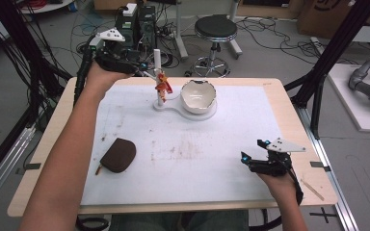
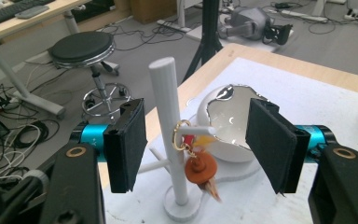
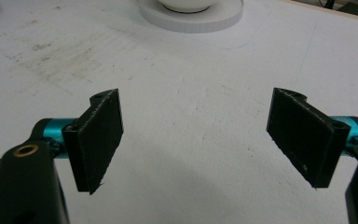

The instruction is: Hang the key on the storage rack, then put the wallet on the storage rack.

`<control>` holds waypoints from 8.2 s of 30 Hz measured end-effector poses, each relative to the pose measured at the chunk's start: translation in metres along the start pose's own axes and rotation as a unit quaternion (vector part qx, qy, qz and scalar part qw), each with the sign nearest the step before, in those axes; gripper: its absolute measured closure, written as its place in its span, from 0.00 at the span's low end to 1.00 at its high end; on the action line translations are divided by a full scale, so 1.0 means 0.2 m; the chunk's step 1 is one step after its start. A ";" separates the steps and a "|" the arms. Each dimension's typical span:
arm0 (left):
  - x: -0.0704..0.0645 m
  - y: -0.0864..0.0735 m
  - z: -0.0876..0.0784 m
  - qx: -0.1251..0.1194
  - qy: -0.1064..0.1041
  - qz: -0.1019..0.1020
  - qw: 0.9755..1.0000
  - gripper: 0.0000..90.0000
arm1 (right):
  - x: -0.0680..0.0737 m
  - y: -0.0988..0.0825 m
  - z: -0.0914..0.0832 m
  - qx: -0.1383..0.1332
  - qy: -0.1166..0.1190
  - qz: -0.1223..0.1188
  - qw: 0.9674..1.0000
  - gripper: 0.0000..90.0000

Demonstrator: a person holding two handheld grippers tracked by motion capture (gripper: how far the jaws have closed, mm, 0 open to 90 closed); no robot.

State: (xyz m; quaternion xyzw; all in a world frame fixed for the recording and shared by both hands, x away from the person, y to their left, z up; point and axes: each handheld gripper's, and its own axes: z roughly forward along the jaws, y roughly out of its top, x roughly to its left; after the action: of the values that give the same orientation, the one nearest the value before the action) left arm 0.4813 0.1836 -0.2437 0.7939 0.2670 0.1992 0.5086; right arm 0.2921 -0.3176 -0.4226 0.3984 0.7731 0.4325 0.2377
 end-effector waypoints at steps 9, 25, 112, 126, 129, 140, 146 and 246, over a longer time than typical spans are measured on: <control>-0.07 -0.08 -0.05 0.003 -0.024 0.002 1.000 0.38 | 0.00 0.00 -0.01 -0.003 0.001 0.001 1.000 0.21; -0.24 -0.47 -0.20 0.004 -0.048 -0.029 0.998 0.28 | -0.02 0.01 0.02 -0.014 0.012 0.016 1.000 0.21; -0.55 -1.20 -0.60 0.063 -0.013 -0.074 0.995 0.22 | 0.03 0.06 0.11 -0.016 0.033 -0.006 0.999 0.21; -0.53 -1.34 -0.61 0.104 0.005 -0.085 0.991 0.23 | 0.04 0.06 0.13 -0.011 0.032 -0.013 0.999 0.21; -0.53 -1.36 -0.61 0.119 0.007 -0.084 0.989 0.29 | 0.04 0.06 0.13 -0.009 0.033 -0.011 0.999 0.21; -0.54 -1.40 -0.60 0.146 0.021 -0.075 0.986 0.54 | 0.03 0.06 0.13 -0.008 0.033 -0.012 0.999 0.21; -0.56 -1.40 -0.62 0.152 0.033 -0.060 0.986 0.72 | 0.03 0.06 0.13 -0.009 0.031 -0.013 0.999 0.21; -0.44 -0.12 0.22 -0.059 -0.132 -0.042 0.989 0.98 | 0.03 0.04 0.11 -0.016 0.036 -0.007 0.999 0.21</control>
State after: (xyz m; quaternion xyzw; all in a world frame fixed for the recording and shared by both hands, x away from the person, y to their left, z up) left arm 0.4338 0.1066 -0.2880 0.7697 0.2181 0.0867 0.5936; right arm 0.3071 -0.2987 -0.4276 0.3734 0.7770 0.4572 0.2184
